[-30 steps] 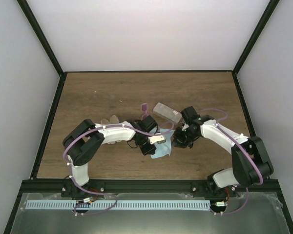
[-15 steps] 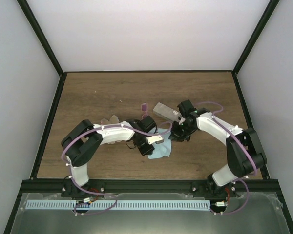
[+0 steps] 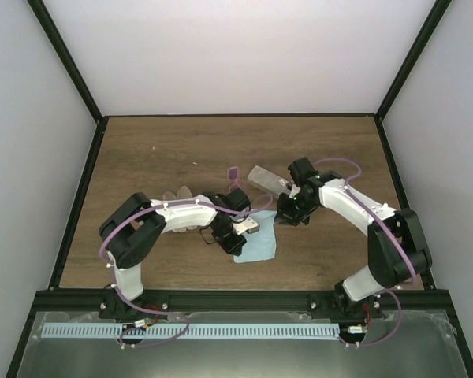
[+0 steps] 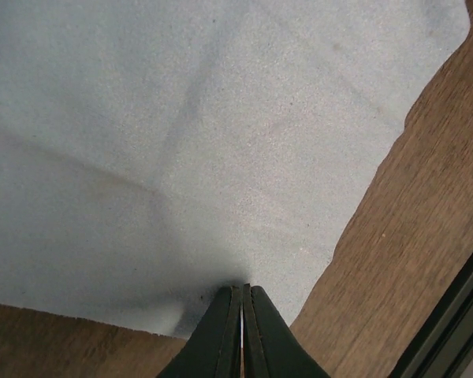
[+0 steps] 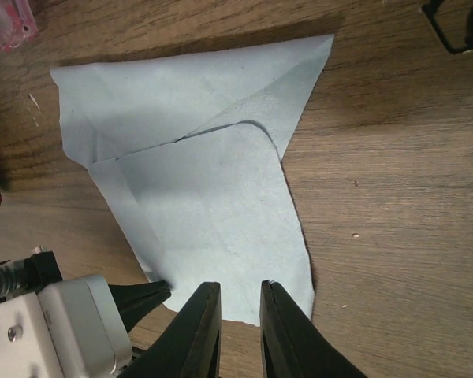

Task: Organize the sunglasses
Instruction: Place the glasses cleaning cloth at the center of the board, then fold the glasses cleaning cloth at the center of the board.

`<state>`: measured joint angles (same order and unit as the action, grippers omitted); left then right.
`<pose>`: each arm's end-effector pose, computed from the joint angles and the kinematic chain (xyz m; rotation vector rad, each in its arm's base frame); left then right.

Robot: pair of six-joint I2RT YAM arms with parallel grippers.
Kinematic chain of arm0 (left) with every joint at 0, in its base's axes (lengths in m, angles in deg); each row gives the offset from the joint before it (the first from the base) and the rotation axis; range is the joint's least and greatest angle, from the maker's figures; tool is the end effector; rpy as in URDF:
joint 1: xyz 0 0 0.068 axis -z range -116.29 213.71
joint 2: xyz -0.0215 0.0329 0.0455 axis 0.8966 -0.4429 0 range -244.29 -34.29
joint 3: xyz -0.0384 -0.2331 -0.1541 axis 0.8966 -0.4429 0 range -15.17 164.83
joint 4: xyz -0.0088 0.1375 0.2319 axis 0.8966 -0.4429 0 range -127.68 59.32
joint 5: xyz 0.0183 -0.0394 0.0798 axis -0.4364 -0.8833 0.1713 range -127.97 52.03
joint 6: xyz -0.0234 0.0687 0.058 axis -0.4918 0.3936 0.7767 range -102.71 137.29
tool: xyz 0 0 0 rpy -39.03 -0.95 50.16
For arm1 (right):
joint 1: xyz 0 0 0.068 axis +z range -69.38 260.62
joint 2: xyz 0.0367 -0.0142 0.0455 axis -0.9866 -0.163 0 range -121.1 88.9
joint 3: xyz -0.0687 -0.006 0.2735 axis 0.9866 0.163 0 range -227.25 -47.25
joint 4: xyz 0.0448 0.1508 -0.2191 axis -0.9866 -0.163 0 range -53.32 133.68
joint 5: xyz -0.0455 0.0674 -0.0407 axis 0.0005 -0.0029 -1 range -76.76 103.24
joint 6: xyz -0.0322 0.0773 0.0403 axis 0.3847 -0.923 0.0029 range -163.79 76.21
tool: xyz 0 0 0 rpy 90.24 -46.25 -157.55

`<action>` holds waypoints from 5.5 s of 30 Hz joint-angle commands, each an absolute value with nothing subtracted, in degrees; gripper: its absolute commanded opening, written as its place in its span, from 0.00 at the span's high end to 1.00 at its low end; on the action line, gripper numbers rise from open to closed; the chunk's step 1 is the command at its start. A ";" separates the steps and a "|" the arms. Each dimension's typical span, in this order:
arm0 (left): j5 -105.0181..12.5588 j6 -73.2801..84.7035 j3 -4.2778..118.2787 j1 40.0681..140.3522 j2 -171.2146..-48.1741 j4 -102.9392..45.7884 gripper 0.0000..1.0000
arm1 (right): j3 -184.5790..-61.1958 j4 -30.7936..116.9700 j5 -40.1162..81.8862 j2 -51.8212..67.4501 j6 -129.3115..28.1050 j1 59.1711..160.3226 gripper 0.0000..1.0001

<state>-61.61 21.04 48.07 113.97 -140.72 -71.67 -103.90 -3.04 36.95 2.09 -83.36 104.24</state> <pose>0.1907 -0.2819 0.0961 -1.3925 -2.6621 0.6380 0.2508 0.1464 0.1643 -0.3482 -3.0128 -0.7247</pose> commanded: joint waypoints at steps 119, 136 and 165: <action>-39.33 -16.98 57.10 113.26 -147.01 -67.05 0.25 | -96.11 -3.23 22.99 0.65 -69.19 112.86 0.97; -25.32 -17.73 52.40 106.56 -152.10 -73.21 0.27 | -97.36 -3.96 22.83 1.98 -67.29 111.34 0.97; -40.00 -18.45 61.06 109.29 -146.67 -67.85 0.39 | -101.83 3.06 34.44 -3.91 -67.16 111.29 0.80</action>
